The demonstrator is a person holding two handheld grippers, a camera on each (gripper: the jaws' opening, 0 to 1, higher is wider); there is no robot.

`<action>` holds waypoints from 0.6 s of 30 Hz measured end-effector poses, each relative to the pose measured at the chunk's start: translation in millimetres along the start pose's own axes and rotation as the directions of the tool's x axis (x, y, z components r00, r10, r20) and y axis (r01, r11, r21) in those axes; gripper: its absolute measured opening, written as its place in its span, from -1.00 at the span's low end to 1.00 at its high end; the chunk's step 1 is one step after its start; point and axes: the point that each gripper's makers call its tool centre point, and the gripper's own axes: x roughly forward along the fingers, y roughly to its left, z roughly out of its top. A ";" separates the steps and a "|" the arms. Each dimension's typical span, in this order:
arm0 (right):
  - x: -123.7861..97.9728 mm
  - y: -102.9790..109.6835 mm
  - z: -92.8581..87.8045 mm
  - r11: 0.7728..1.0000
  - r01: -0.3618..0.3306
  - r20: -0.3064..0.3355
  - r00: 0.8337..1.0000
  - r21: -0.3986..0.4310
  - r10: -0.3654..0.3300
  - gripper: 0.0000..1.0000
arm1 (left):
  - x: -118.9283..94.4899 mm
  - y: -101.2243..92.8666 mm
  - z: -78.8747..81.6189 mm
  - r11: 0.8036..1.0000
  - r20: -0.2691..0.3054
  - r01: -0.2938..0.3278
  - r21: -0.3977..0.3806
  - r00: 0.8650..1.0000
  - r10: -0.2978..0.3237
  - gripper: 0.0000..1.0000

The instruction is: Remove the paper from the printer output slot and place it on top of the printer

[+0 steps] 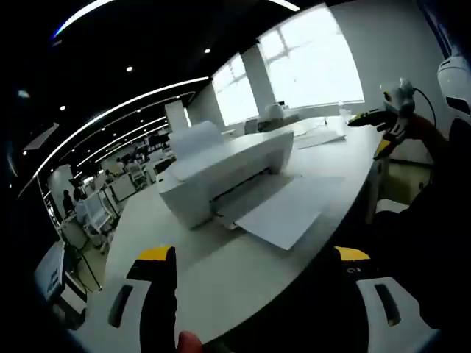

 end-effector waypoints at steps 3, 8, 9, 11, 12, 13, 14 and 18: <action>-0.4 -0.2 1.0 1.000 0.001 0.003 1.000 -0.003 -0.001 0.80 | 0.0 -0.1 0.2 1.000 0.000 0.000 0.000 1.000 0.000 0.77; -0.4 -0.1 1.0 1.000 0.001 0.001 1.000 -0.006 -0.001 0.80 | 0.4 -1.1 0.9 1.000 0.000 0.002 0.003 1.000 -0.002 0.77; -0.5 -0.1 1.1 1.000 0.001 0.001 1.000 -0.006 -0.001 0.80 | 0.4 -1.3 1.0 1.000 0.000 0.002 0.004 1.000 -0.002 0.77; -0.3 0.3 1.4 1.000 0.000 0.001 1.000 -0.006 0.000 0.80 | 0.5 -1.3 1.1 1.000 0.000 0.003 0.006 1.000 -0.003 0.77; -0.3 0.5 1.5 1.000 -0.001 0.001 1.000 -0.007 0.001 0.80 | 0.5 -1.2 1.1 1.000 0.000 0.003 0.006 1.000 -0.003 0.77; -0.3 0.6 1.7 1.000 -0.001 0.001 1.000 -0.009 0.001 0.80 | 0.6 -1.2 1.0 1.000 0.000 0.002 0.006 1.000 -0.002 0.77; -0.4 0.7 1.7 1.000 -0.001 0.001 1.000 -0.009 0.001 0.80 | 0.7 -1.1 0.9 1.000 -0.001 0.002 0.006 1.000 -0.002 0.77; -0.5 0.3 1.7 1.000 0.001 0.000 1.000 -0.011 -0.001 0.80 | 1.8 -2.1 -0.1 1.000 -0.003 0.006 0.009 1.000 -0.006 0.77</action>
